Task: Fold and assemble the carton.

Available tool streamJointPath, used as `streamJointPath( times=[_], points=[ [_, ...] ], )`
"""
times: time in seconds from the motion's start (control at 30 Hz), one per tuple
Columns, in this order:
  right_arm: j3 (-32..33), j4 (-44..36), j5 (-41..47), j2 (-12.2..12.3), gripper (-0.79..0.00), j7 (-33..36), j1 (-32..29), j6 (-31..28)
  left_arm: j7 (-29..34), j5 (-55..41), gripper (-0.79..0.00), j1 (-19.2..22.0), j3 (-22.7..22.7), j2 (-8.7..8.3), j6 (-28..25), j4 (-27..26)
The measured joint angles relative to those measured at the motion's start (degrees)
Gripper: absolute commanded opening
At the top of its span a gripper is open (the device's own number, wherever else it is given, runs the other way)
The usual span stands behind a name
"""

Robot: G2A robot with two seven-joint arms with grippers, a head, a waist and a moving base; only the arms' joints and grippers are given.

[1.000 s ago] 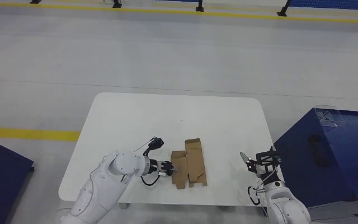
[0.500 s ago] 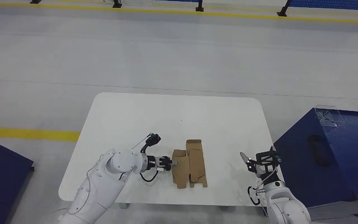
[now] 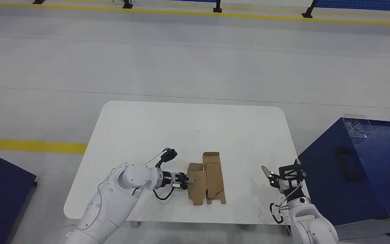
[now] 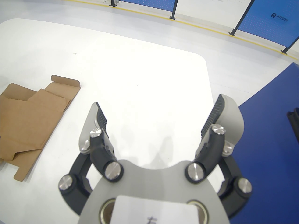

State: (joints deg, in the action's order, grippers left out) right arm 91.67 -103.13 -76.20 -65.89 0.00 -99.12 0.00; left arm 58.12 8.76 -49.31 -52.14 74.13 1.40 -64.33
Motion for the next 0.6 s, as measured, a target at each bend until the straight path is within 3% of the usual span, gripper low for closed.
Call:
streamJointPath(
  times=[0.1, 0.17, 0.27, 0.6],
  points=[
    [0.00, 0.00, 0.00, 0.00, 0.000, 0.00, 0.00, 0.00, 0.21, -0.55, -0.533, 1.41, 1.47, 0.65, 0.10, 2.32],
    [0.00, 0.00, 0.00, 0.00, 0.000, 0.00, 0.00, 0.00, 0.38, -1.08, -0.585, 2.36, 2.33, 1.08, -0.23, 3.94],
    [0.00, 0.00, 0.00, 0.00, 0.000, 0.00, 0.00, 0.00, 1.04, -2.17, -0.785, 3.58, 3.26, 1.65, -0.88, 6.18],
    [0.00, 0.00, 0.00, 0.00, 0.000, 0.00, 0.00, 0.00, 4.40, -8.58, -0.785, 6.35, 3.22, 2.68, -5.90, 11.59]
  ],
)
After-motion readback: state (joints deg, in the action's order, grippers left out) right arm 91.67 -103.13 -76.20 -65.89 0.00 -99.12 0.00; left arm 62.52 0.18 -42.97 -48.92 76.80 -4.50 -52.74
